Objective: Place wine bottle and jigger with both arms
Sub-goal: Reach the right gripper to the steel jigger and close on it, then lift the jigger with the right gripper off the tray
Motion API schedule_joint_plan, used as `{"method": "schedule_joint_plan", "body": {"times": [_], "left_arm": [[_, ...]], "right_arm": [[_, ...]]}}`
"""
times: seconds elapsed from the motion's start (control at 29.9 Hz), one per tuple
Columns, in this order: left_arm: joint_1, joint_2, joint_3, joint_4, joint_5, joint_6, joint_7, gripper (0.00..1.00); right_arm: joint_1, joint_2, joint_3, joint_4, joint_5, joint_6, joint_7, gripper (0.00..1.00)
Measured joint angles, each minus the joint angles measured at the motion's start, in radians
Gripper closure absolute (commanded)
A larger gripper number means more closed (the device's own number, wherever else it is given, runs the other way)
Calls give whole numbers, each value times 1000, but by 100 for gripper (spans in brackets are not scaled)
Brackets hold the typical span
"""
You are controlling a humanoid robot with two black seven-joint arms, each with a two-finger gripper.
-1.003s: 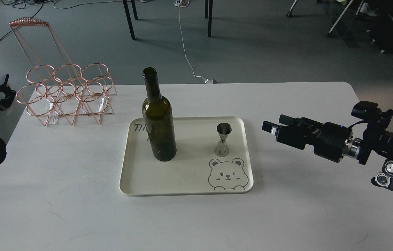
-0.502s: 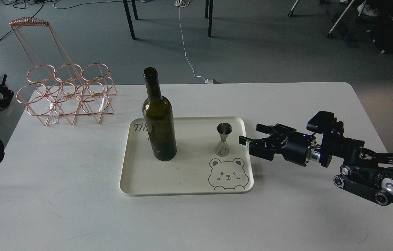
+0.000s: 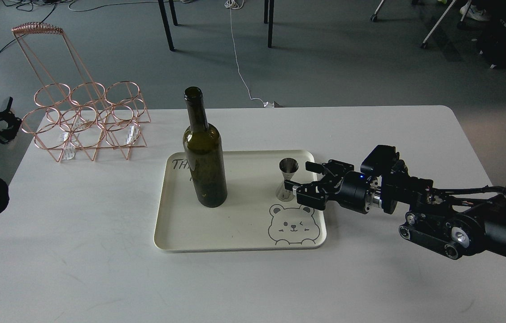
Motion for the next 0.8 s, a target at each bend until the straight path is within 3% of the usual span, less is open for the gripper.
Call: {"method": "schedule_joint_plan", "body": {"times": [0.1, 0.67, 0.8], "left_arm": [[0, 2, 0, 0, 0, 0, 0, 1], [0, 10, 1, 1, 0, 0, 0, 1], [0, 7, 0, 1, 0, 0, 0, 1]], "right_arm": [[2, 14, 0, -14, 0, -1, 0, 18], [27, 75, -63, -75, 0, -22, 0, 46], [31, 75, -85, -76, 0, -37, 0, 48]]}}
